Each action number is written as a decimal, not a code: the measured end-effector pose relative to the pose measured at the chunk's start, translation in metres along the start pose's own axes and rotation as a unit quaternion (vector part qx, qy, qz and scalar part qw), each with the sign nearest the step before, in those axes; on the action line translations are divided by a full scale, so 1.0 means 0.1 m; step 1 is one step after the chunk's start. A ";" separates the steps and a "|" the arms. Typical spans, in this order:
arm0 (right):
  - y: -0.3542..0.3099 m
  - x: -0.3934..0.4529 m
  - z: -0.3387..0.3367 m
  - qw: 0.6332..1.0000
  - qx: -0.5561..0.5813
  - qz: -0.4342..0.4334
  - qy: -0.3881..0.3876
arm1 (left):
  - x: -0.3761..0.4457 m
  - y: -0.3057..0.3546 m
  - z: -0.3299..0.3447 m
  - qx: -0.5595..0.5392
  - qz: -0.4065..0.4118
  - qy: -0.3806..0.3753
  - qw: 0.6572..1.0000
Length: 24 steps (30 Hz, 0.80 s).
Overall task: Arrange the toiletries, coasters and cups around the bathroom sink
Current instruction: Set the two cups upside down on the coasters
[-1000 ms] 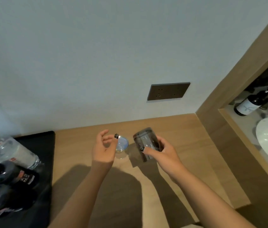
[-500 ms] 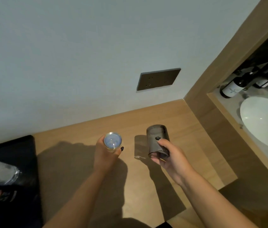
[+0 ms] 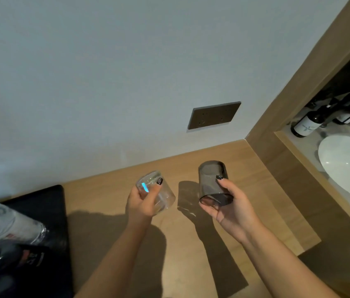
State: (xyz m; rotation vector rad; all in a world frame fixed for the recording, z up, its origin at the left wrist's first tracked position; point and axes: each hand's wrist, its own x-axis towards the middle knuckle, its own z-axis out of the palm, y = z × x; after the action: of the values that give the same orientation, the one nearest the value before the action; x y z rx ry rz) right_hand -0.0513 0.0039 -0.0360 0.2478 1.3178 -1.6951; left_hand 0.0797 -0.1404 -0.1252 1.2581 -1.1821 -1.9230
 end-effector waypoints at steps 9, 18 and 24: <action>-0.10 -0.37 -0.09 0.982 0.142 -0.037 -0.123 | -0.58 0.41 0.16 -0.070 -0.040 -0.108 0.991; -0.38 -0.99 -0.55 0.953 0.160 -0.121 -0.228 | -1.21 0.82 0.69 -0.242 -0.196 -0.140 0.940; -0.43 -1.32 -1.00 0.955 0.221 -0.139 -0.142 | -1.55 0.77 1.08 -0.264 -0.249 -0.133 0.922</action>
State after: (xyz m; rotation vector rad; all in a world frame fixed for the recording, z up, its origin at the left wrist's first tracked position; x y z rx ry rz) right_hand -0.0499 0.1585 0.0377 0.0693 0.7761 -2.1665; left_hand 0.0431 -0.0110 0.0288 1.0783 -0.3953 -2.6196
